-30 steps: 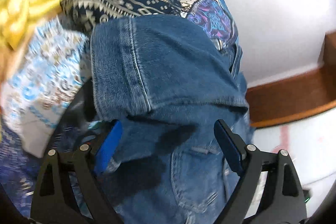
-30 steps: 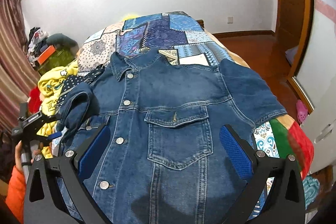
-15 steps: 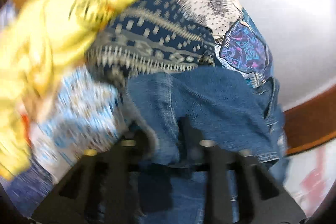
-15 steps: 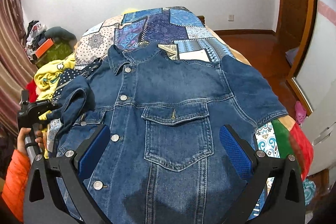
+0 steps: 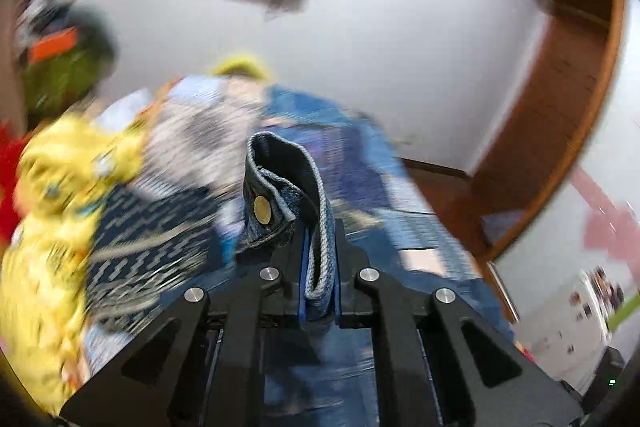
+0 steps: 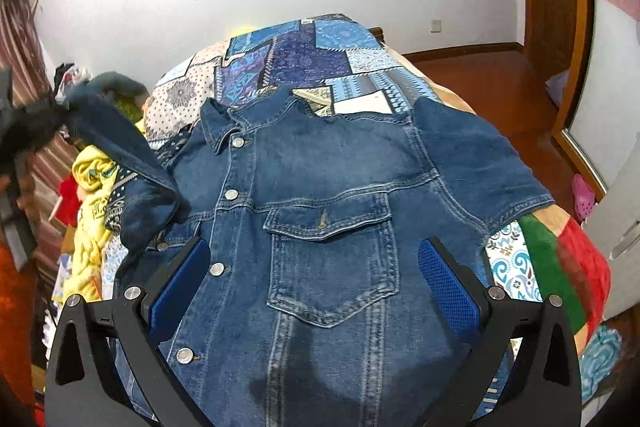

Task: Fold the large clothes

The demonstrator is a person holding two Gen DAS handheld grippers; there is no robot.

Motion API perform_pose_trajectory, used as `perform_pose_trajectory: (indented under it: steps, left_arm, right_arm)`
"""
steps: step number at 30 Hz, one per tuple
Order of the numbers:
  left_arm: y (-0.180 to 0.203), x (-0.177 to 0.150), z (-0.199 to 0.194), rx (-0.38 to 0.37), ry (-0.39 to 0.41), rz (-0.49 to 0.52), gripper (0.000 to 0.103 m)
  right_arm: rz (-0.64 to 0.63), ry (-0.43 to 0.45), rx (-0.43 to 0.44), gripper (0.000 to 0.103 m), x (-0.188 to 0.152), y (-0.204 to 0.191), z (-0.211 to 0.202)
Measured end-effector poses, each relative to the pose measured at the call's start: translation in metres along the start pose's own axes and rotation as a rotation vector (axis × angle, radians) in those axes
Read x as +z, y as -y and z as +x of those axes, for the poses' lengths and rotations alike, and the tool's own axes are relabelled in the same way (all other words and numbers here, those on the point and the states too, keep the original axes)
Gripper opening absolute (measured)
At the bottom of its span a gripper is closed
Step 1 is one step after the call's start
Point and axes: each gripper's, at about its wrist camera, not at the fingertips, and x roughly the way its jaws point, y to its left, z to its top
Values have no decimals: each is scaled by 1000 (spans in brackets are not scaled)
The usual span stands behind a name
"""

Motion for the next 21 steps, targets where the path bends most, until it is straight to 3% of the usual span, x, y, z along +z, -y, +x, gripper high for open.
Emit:
perform_pose_trajectory:
  steps: [7,13,21]
  left_arm:
    - [118,-1,46,-151,-62,179,6]
    - [172,-51,113,-266,-283,162,5]
    - [217,-138,160,-321,-527,191,5]
  right_arm:
    - [66,38,1,103,5,27,-15]
    - [60,55,-75,103,6,46,-25]
    - [55,11,-152,103,1,75,-23]
